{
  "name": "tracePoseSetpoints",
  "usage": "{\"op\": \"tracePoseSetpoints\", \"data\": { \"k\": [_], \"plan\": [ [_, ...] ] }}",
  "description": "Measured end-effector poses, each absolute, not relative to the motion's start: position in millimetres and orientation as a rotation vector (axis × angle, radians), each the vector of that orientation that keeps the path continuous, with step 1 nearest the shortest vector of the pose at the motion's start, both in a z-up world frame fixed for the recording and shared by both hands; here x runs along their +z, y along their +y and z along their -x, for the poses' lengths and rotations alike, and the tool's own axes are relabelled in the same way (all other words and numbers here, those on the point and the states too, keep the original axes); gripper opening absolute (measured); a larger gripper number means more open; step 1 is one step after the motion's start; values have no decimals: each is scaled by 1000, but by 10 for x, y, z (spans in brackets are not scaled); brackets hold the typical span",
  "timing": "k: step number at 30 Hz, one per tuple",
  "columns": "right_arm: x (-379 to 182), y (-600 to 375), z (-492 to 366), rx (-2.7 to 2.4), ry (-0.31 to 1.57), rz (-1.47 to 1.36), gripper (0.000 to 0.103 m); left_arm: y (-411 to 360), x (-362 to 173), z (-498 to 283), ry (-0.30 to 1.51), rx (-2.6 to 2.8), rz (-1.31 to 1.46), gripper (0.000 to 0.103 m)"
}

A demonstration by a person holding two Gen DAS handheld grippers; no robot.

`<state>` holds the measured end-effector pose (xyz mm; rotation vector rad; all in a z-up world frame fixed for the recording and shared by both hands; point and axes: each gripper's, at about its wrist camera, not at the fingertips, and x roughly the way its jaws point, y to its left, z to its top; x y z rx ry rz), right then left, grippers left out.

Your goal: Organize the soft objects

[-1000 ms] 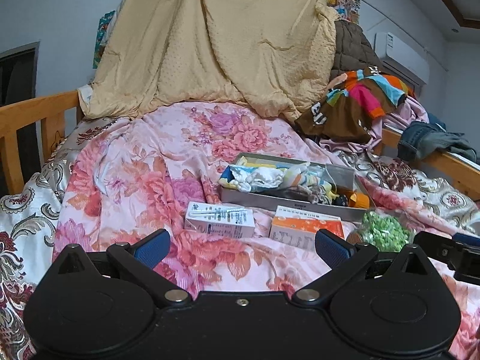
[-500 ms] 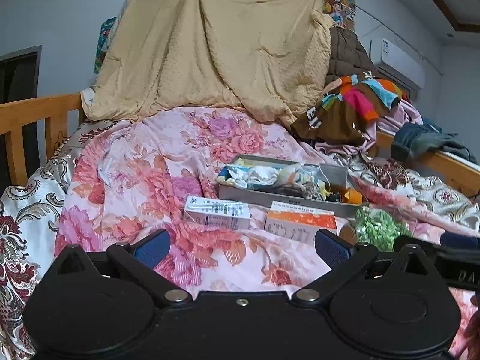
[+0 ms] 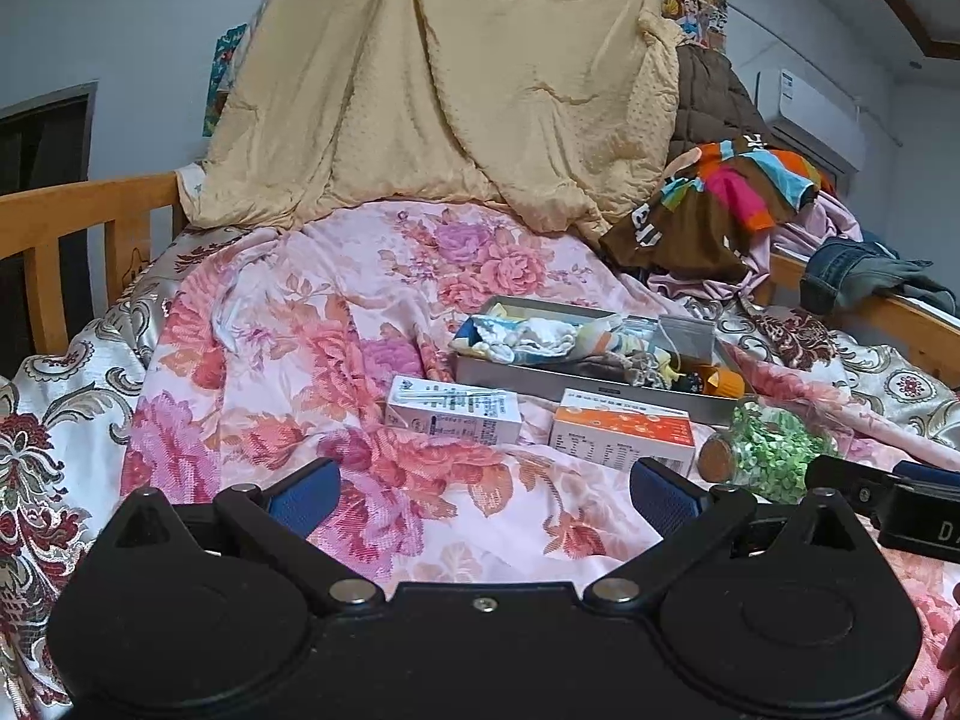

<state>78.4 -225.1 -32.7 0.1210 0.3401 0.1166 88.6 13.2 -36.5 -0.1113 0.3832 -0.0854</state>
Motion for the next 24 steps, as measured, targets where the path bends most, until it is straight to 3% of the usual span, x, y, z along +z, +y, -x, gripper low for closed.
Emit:
{"op": "tracePoseSetpoints", "data": {
  "k": [24],
  "plan": [
    [-404,-2231,-853,113,372,-133,103,190,-426,-936,415,-78,133,102]
  ]
}}
